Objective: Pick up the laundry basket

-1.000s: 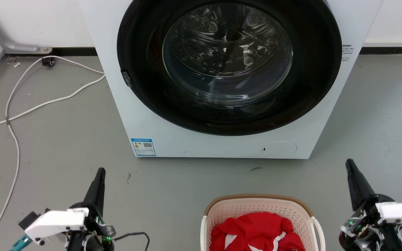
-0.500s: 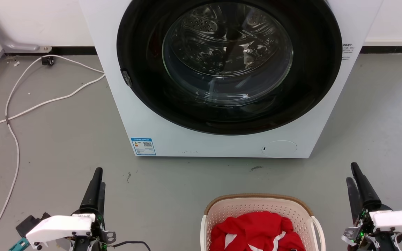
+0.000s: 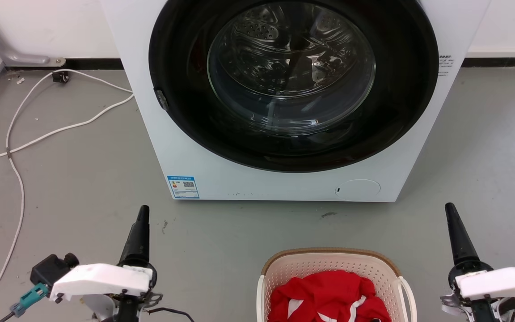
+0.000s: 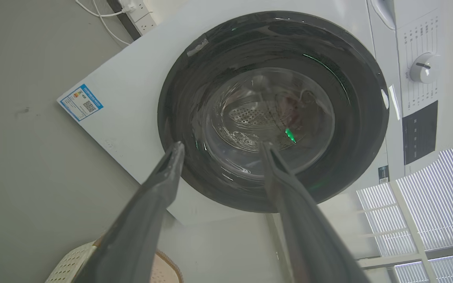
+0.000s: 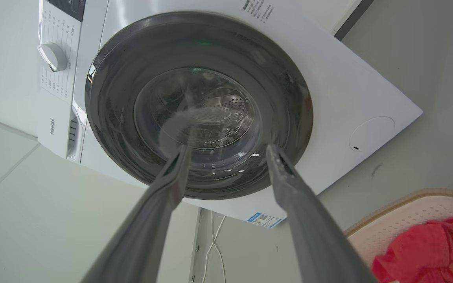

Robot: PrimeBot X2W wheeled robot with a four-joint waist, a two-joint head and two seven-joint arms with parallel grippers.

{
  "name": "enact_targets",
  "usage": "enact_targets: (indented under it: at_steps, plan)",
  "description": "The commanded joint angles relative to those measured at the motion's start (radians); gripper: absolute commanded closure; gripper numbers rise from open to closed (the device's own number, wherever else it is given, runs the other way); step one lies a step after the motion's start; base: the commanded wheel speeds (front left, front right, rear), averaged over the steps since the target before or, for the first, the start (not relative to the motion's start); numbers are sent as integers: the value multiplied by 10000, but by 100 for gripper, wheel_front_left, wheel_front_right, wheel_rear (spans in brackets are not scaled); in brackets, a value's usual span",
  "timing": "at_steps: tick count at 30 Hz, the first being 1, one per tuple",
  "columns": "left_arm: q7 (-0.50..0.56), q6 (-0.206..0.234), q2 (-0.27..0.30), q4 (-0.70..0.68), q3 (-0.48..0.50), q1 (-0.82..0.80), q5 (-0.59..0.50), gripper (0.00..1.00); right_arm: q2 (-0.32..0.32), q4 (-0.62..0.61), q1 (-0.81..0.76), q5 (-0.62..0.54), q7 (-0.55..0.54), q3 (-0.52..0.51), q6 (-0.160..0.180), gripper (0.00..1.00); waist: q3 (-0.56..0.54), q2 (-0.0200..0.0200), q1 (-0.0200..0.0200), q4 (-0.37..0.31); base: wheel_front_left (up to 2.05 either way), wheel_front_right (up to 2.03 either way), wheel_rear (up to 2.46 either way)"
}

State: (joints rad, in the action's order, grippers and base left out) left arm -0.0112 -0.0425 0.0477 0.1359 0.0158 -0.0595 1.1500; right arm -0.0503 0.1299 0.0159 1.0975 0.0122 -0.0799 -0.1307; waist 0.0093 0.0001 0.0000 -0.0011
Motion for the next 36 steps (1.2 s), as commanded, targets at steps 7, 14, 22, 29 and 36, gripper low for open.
enact_targets:
  at_steps: [7,14,22,29,36]
  plan:
    - [-329,305,22,-473,-335,21,-1556,0,-22,-641,-95,-1836,326,185,0,0,-10,-1,0,-9,0,0,0]
    - [-573,456,24,-740,-541,119,-2642,0,-20,-943,-266,-3111,569,275,0,0,-24,-1,0,-6,0,0,0]
    - [-843,576,25,-948,-839,214,-3880,0,-18,-1227,-458,-4356,830,379,0,0,-46,-1,0,3,0,0,0]
    - [-1019,689,27,-1103,-1005,277,-4683,0,-16,-1378,-575,-5141,1014,394,0,0,-62,-1,0,-3,0,0,0]
    - [-1217,801,28,-1221,-1182,380,-5530,0,-14,-1557,-723,-6011,1220,384,0,0,-72,-1,0,-10,0,0,0]
